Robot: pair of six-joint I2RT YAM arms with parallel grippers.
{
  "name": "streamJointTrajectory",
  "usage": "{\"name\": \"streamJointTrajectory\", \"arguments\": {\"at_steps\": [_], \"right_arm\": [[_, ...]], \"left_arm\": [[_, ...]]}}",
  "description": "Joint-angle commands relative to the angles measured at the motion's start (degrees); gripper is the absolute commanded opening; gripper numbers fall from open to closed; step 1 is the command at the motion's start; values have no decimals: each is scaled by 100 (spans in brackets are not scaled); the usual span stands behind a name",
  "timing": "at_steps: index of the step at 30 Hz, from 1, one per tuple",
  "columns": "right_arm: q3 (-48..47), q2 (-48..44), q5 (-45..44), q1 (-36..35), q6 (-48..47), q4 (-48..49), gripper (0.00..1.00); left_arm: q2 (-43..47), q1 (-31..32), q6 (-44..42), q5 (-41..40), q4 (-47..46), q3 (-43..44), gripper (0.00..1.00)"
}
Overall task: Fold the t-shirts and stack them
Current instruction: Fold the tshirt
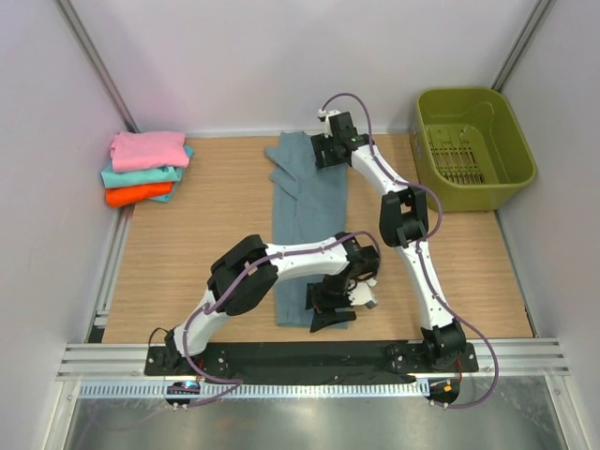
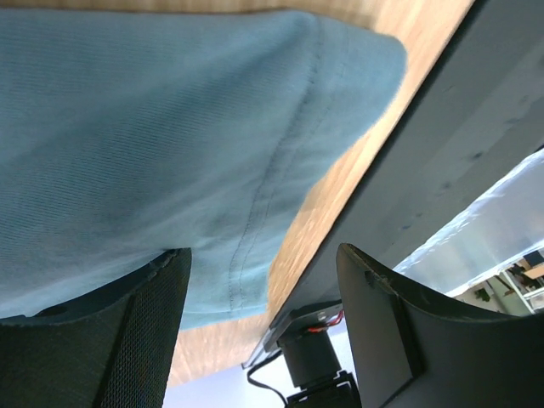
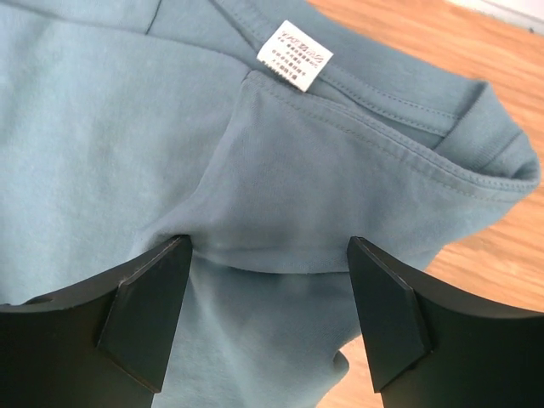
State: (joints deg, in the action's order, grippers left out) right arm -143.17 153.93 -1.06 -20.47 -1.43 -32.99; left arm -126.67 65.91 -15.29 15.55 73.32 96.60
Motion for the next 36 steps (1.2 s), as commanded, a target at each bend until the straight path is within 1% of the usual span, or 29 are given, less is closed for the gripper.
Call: {"name": "streamJointTrajectory", "arguments": {"at_steps": [1,5,6,9,11,12,13,14,15,16,17,18,19,20,22,23,24,25,26,27,28,29,30,31,32,33,34,35,36], "right_arm": [[-342,58,229,-36,38,468,81],[-465,59,132,-19,3,645,82],[-483,50,-59,-27,-15,689,82],[-580,-46,-254,-1,-129,803,83],[-685,-178,-412,69,-164,812,84],[-686,-466,-430,95,-173,812,84],[-668,-643,-448,157,-173,803,84],[-564,-880,-448,183,-112,795,85],[-467,-1108,-465,218,1,742,85],[-301,-1702,-448,262,133,698,85],[119,-2004,-265,324,352,637,86],[375,-2294,-150,368,737,480,86],[656,-2967,-53,394,906,391,86],[1294,-3261,261,429,1099,294,86],[2053,-3920,596,508,1644,-39,86],[2831,-4506,755,561,1837,-162,86],[3265,-4773,1313,718,2335,-346,85],[3722,-5028,1641,842,2593,-383,83],[4623,-5570,1931,956,2856,-409,79],[5110,-5793,2239,1053,3163,-401,78],[5576,-6056,2677,1228,3619,-401,77],[6382,-6268,2846,1247,3745,-462,75],[6764,-6670,2961,1238,3799,-549,75],[7150,-6865,3206,1151,3886,-524,75],[7920,-7050,3287,1081,4105,-480,76],[8284,-7400,3349,976,4238,-358,77],[8636,-7534,3419,801,4387,-331,77],[9336,-7675,3472,694,4675,-296,77],[9673,-7928,3533,624,4818,-156,77]], "left_arm": [[-367,203,8,510,-890,350,71],[-376,273,43,414,-907,430,71],[-350,273,78,370,-925,421,71],[-192,273,202,326,-1012,299,71],[-16,282,254,159,-1004,237,74],[246,282,237,72,-995,219,78],[405,273,246,-121,-969,211,99],[572,273,228,-244,-916,228,100],[1000,273,193,-359,-803,254,100],[1213,273,158,-482,-758,272,100],[1485,265,140,-831,-732,289,100],[1705,247,88,-991,-697,342,100],[2168,221,131,-1184,-722,368,99],[2356,73,245,-1456,-757,403,99],[2759,-182,657,-1502,-793,640,100],[2858,-549,868,-1502,-810,737,100],[2972,-796,1105,-1398,-845,799,100],[3069,-1086,1438,-1232,-906,791,99],[3278,-1672,2041,-1012,-1081,721,100],[3385,-1939,2387,-714,-1205,607,100],[3490,-2420,2669,-537,-1319,214,96],[3744,-2642,3350,-353,-1590,-24,93],[3833,-2819,3661,-151,-1680,-331,91],[3895,-2960,3891,338,-1698,-561,88],[3948,-3039,4111,448,-1724,-1076,87],[4079,-3040,4191,518,-1768,-1360,87],[4124,-3066,4322,563,-1786,-1624,86],[4168,-3110,4454,667,-1838,-2201,85],[4220,-3163,4751,764,-2004,-2450,84]]}}
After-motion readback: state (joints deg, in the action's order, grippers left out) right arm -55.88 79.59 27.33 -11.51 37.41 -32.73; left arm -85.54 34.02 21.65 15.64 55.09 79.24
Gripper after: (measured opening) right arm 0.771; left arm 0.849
